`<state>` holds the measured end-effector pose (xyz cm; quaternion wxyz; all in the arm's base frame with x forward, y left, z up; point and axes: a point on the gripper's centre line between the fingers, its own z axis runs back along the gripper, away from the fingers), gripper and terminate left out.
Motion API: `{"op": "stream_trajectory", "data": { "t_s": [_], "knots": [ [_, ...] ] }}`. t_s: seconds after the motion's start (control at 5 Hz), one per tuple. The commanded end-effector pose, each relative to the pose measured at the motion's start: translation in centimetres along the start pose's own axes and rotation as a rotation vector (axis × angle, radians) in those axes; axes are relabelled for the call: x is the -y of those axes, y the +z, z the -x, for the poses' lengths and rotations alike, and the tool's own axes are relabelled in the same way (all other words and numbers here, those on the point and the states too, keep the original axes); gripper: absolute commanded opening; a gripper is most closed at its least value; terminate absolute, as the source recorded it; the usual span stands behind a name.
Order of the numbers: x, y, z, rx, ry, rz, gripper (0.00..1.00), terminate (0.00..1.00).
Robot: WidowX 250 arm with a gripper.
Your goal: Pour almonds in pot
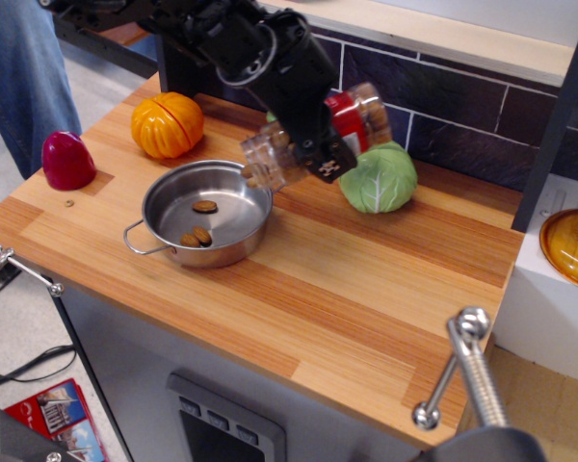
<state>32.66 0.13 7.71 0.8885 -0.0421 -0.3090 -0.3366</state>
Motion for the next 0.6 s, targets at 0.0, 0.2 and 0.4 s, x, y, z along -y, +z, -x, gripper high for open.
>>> {"op": "stream_trajectory", "data": {
  "t_s": [0.0, 0.2, 0.4],
  "knots": [
    [-1.4, 3.0, -1.2, 0.151, -0.015, -0.088, 0.00, 0.00],
    [-2.3, 3.7, -1.1, 0.180, 0.039, -0.098, 0.00, 0.00],
    [-2.7, 3.6, -1.2, 0.228, 0.091, -0.128, 0.00, 1.00]
  ]
}}
